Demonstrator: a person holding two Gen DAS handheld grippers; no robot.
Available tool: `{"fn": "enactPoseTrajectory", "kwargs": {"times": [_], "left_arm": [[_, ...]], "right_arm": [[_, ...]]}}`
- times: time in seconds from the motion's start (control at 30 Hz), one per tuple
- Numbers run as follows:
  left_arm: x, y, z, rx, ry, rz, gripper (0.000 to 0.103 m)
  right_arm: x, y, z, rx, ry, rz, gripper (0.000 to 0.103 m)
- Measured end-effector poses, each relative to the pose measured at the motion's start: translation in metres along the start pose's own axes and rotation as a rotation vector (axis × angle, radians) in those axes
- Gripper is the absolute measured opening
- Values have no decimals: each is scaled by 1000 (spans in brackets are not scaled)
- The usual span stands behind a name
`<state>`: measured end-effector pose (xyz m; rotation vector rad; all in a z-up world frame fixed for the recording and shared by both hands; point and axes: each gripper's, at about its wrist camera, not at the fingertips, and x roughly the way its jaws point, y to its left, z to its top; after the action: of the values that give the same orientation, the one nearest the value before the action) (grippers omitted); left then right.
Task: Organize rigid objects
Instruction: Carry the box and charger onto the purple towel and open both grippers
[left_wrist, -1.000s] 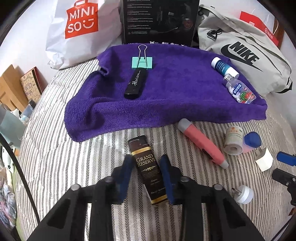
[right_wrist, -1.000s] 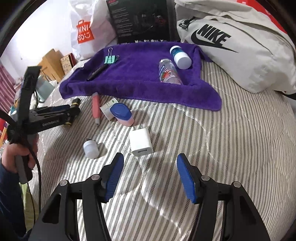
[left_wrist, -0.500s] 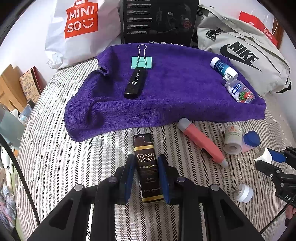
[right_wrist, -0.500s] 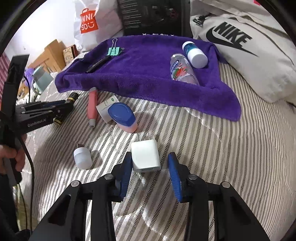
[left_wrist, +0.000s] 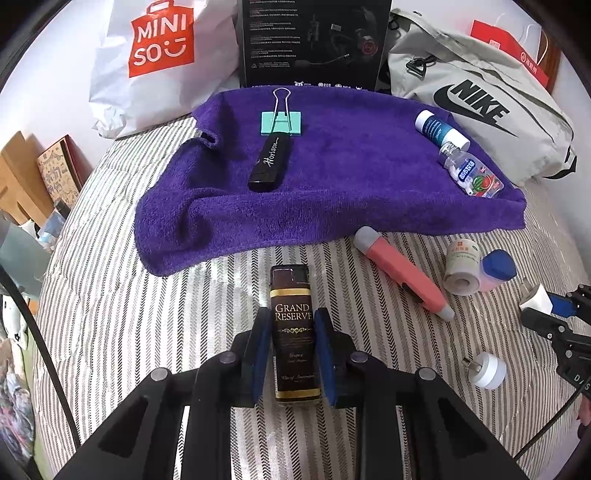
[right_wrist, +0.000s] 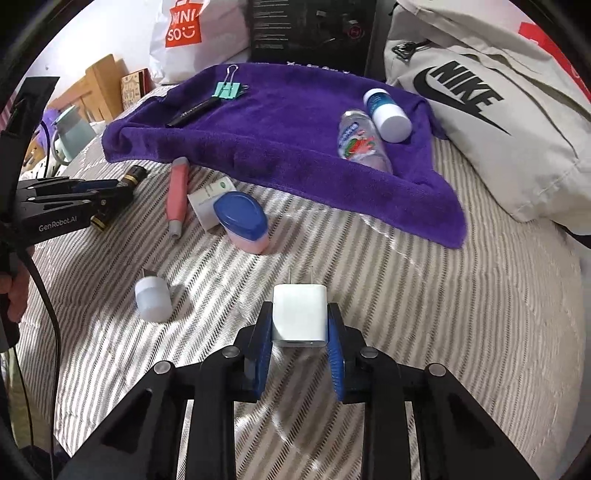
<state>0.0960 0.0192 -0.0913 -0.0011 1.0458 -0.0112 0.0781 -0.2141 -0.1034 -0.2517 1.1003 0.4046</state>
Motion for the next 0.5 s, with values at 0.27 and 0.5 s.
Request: {"fn": "enactPoseTrajectory", "kwargs": {"times": [0.27,0.5], "left_arm": [[-1,-5,-4,33,7,19,23],[-1,-8,-5,38,-11,30,24]], "right_arm": [[-5,-14,-10,24,10,-9,27],[-3,-11,-13,12,3,-24,27]]}}
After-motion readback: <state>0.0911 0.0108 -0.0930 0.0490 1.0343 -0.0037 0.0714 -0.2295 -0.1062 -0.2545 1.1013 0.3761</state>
